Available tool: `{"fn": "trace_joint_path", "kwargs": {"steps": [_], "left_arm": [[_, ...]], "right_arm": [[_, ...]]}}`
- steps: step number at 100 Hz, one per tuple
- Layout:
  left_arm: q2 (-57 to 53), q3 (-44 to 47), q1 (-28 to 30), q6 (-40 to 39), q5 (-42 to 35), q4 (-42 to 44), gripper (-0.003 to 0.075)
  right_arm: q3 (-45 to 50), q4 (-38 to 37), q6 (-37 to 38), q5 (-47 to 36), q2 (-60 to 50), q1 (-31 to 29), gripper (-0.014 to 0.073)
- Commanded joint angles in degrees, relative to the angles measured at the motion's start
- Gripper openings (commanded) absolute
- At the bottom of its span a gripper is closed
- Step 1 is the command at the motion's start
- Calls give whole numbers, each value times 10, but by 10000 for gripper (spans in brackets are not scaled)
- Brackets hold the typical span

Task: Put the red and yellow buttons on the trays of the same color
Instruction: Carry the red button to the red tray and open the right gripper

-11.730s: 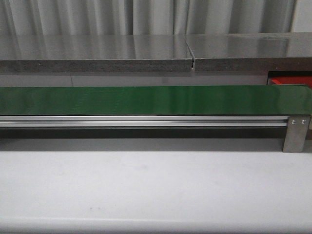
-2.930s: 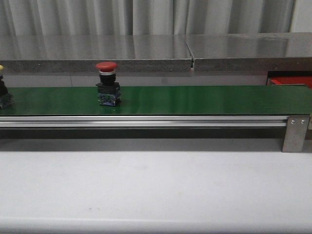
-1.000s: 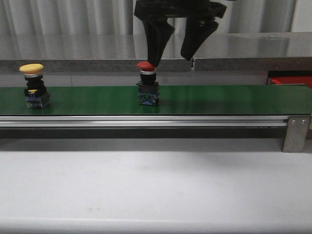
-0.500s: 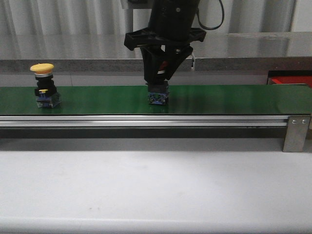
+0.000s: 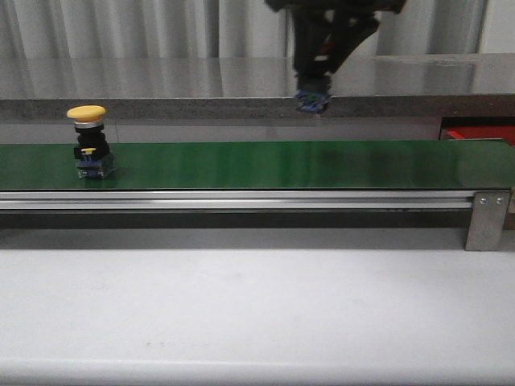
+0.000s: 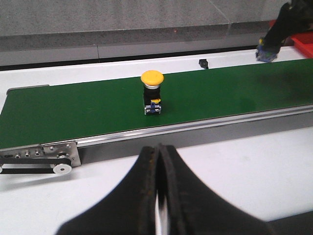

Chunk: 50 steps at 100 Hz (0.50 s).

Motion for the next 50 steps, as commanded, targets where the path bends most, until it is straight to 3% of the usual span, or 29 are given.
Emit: {"fn": "trace_joint_path", "kwargs": {"steps": [1, 26, 50], "left_arm": [[6, -14, -5, -2, -38, -12, -20], [6, -14, -5, -2, -38, -12, -20], [6, -14, -5, -2, -38, -12, -20]], "right_arm": [[-19, -1, 4, -13, -54, -44, 144], [-9, -4, 18, 9, -62, -169, 144], [6, -23, 35, -20, -57, -269, 144]]}}
